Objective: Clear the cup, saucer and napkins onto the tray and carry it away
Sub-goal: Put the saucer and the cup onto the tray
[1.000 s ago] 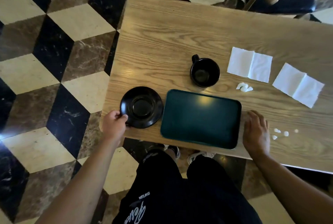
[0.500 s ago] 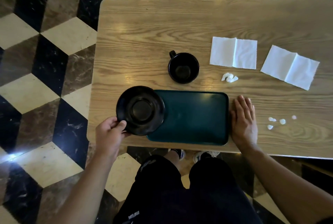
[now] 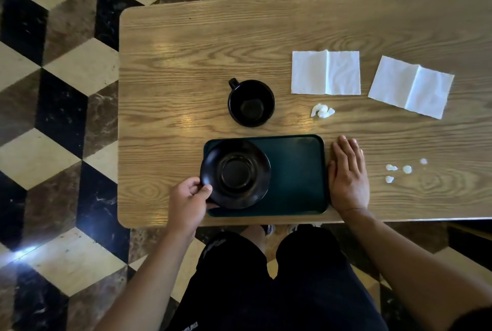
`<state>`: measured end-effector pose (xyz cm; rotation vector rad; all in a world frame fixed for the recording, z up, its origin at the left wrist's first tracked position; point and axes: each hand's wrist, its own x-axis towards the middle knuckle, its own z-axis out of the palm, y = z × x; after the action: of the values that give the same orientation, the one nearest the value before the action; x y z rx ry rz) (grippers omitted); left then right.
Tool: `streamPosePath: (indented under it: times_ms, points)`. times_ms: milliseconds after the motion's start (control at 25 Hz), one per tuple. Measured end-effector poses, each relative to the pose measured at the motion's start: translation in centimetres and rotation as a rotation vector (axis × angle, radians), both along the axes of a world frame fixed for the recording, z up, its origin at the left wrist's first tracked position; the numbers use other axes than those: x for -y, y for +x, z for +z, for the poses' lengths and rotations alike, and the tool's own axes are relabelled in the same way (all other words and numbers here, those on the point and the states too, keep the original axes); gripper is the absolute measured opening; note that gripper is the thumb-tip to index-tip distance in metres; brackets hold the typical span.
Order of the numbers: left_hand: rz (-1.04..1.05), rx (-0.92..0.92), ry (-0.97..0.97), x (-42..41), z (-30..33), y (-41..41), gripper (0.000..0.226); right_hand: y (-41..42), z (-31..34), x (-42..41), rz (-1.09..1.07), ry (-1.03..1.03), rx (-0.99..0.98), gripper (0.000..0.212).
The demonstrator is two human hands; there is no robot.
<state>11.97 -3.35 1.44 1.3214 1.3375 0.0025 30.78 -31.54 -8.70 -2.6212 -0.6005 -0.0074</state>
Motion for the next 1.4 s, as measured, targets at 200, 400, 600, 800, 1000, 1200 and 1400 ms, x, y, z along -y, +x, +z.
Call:
streamPosePath:
  times_ms: [200, 400, 600, 800, 1000, 1200, 1400]
  points:
    - [0.005, -0.031, 0.018, 0.1, -0.5, 0.4, 0.02, 0.1, 0.0, -0.1, 0.003, 0.005, 0.022, 0.04]
    - [-0.005, -0.048, 0.03, 0.2, -0.7, 0.1, 0.018, 0.1, 0.1, -0.1, -0.006, -0.009, 0.016, 0.041]
    - [-0.079, -0.139, 0.136, 0.1, -0.6, -0.2, 0.005, 0.1, 0.3, -0.2, -0.005, -0.014, 0.024, 0.041]
    - [-0.242, -0.264, 0.449, 0.4, 0.1, 0.7, 0.01, 0.0, 0.5, -0.3, -0.021, -0.032, 0.0, 0.042]
    - [-0.298, -0.302, 0.549, 0.1, -0.9, 0.2, 0.011, 0.0, 0.6, -0.2, -0.02, -0.054, -0.016, 0.043]
    - [-0.299, -0.316, 0.51, -0.2, -0.8, 0.1, 0.014, 0.0, 0.7, -0.4, -0.026, -0.06, -0.014, 0.042]
    - [-0.292, -0.305, 0.437, -0.4, -0.3, -0.3, 0.012, -0.1, 0.8, -0.3, -0.036, -0.07, -0.032, 0.044]
